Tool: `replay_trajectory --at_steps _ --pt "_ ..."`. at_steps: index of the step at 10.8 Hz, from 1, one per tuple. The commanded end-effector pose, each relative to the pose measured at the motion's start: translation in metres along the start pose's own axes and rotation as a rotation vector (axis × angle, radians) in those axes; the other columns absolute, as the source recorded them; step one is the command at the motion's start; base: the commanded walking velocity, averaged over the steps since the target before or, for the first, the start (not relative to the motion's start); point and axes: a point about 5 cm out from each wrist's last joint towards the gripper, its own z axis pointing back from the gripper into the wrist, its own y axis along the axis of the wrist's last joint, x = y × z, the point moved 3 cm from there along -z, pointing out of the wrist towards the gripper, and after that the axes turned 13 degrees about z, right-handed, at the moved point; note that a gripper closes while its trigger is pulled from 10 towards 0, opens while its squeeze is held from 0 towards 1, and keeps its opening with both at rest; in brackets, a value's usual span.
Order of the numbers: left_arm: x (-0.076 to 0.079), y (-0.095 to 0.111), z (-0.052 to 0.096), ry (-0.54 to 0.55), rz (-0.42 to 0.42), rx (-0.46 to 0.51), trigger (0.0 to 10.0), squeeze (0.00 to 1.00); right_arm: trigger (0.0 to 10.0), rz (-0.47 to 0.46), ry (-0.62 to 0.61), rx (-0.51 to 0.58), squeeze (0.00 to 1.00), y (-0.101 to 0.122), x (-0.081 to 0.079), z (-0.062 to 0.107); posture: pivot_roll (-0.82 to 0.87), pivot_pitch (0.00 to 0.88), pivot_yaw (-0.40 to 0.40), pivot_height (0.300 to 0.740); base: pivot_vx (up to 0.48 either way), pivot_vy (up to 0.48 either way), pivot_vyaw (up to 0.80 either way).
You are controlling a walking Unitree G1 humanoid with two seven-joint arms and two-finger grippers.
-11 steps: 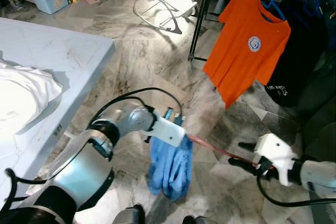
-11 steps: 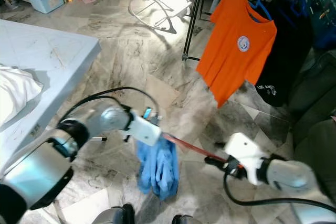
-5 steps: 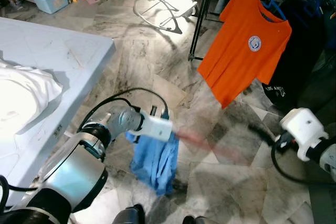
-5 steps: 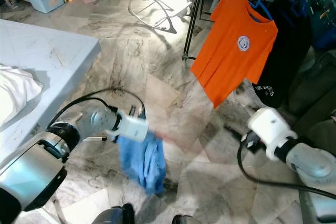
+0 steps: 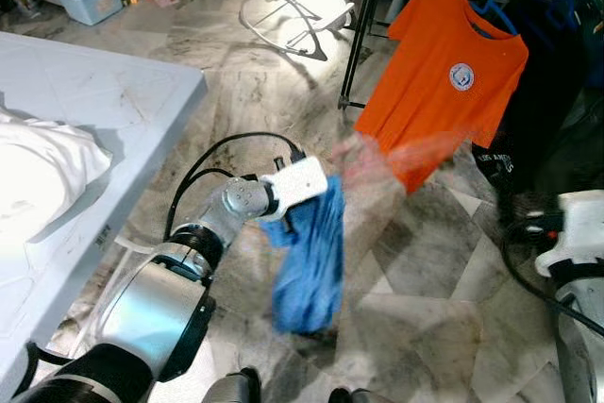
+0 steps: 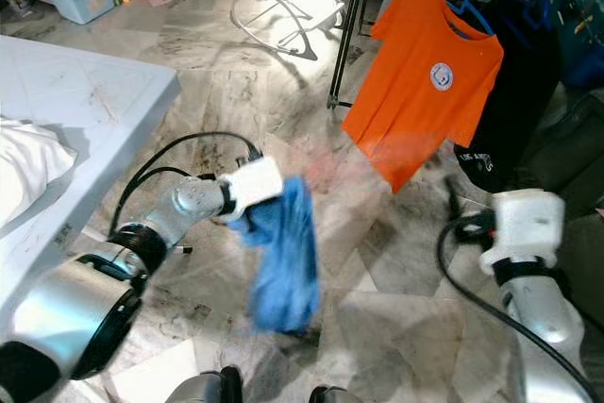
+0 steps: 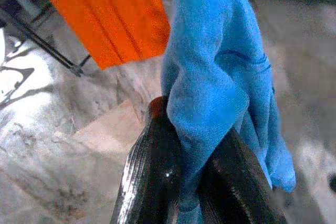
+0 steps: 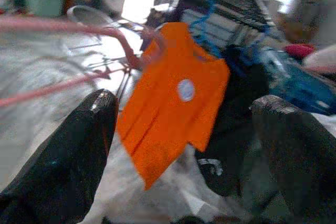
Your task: Hang hanger
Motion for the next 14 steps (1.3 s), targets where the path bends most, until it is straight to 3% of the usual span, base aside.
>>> replay_trajectory --at_steps 1,3,5,6,7,8,9,10,12,13,14 --pt "-0.006 0.018 -0.001 0.028 0.05 0.094 0.0 0.0 10.0 -0.015 -0.09 -0.026 1.0 -0.005 0.008 0.003 0.05 0.156 -0.034 0.74 0.0 0.0 0.0" --pt "0.001 0.041 -0.001 -0.079 0.037 0.189 0.0 0.0 10.0 -0.164 -0.128 -0.155 1.0 -0.034 -0.003 0.01 0.06 0.159 -0.04 0.74 0.0 0.0 0.0" --pt "0.021 0.067 0.005 -0.315 -0.056 0.307 0.0 0.0 10.0 -0.358 -0.148 -0.271 1.0 -0.062 -0.019 0.013 0.08 0.166 -0.039 0.74 0.0 0.0 0.0" --pt "0.027 0.076 0.009 -0.38 -0.073 0.356 0.0 0.0 10.0 -0.415 -0.125 -0.306 1.0 -0.068 -0.027 0.011 0.08 0.169 -0.037 0.74 0.0 0.0 0.0" --pt "0.034 0.09 0.011 -0.439 -0.073 0.427 0.0 0.0 10.0 -0.465 -0.072 -0.33 0.66 -0.07 -0.04 0.009 0.09 0.169 -0.039 0.74 0.0 0.0 0.0" --pt "0.045 0.101 0.013 -0.497 -0.078 0.495 0.0 0.0 10.0 -0.521 0.022 -0.368 0.19 -0.072 -0.062 0.006 0.09 0.168 -0.042 0.74 0.0 0.0 0.0" --pt "0.054 0.102 0.012 -0.533 -0.093 0.522 0.0 0.0 10.0 -0.575 0.109 -0.378 0.0 -0.067 -0.086 0.003 0.08 0.169 -0.046 0.74 0.0 0.0 0.0" --pt "0.061 0.101 0.014 -0.574 -0.145 0.529 0.0 0.0 10.0 -0.605 0.249 -0.427 0.0 -0.065 -0.114 0.006 0.07 0.169 -0.05 0.74 0.0 0.0 0.0" --pt "0.066 0.1 0.015 -0.618 -0.194 0.516 0.0 0.0 10.0 -0.626 0.407 -0.459 0.0 -0.062 -0.142 0.014 0.08 0.167 -0.063 0.74 0.0 0.0 0.0" --pt "0.065 0.097 0.015 -0.61 -0.21 0.5 0.0 0.0 10.0 -0.633 0.447 -0.447 0.0 -0.058 -0.146 0.017 0.08 0.165 -0.068 0.74 0.0 0.0 0.0" --pt "0.054 0.091 0.013 -0.526 -0.243 0.464 0.0 0.0 10.0 -0.625 0.467 -0.447 0.0 -0.058 -0.144 0.02 0.08 0.164 -0.071 0.74 0.0 0.0 0.0"
